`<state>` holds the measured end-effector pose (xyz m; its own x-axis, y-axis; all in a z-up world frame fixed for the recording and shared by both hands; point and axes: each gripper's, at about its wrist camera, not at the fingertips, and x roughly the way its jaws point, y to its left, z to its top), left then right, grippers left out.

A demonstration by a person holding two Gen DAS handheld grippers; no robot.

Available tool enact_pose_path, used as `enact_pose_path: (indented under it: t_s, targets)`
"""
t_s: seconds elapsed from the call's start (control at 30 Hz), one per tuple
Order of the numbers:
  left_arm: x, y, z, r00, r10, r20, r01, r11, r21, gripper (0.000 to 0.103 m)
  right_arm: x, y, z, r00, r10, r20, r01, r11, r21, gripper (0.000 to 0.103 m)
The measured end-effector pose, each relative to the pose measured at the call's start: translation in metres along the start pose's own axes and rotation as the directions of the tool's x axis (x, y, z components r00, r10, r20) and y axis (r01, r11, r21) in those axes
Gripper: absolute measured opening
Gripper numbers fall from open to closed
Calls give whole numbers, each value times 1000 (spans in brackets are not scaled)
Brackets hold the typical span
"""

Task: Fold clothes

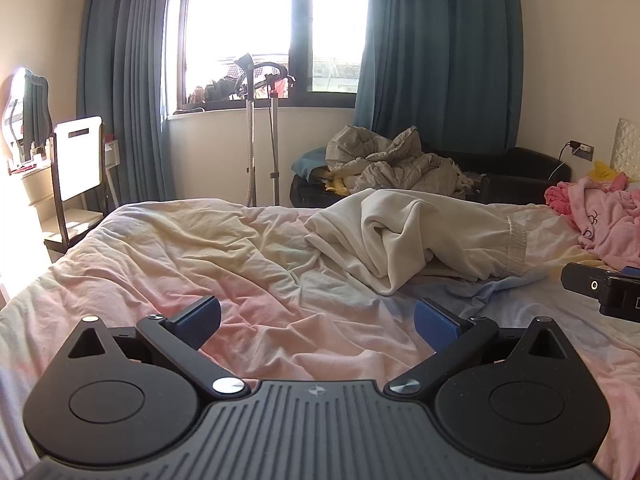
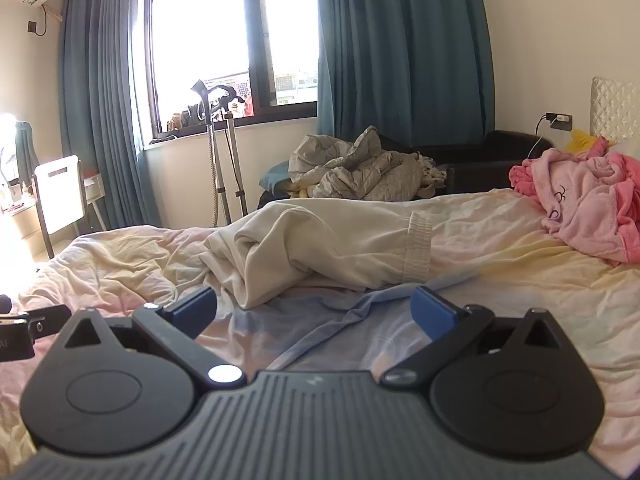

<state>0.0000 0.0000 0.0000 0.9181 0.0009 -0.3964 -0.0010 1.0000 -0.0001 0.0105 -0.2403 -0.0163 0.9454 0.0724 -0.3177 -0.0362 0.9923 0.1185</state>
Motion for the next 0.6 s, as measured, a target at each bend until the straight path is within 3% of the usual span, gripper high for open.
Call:
enact_pose_path:
  t_s: [0.4, 0.6]
  targets:
    - [0, 5, 0, 1000, -2, 2, 2, 1000, -16, 103, 3, -1, -3, 1000, -4, 2, 4, 1000, -5, 103]
    - [1, 6, -3, 1000, 12, 9, -12, 1000, -2, 103, 2, -6, -2, 1000, -13, 11, 12, 998, 56, 103]
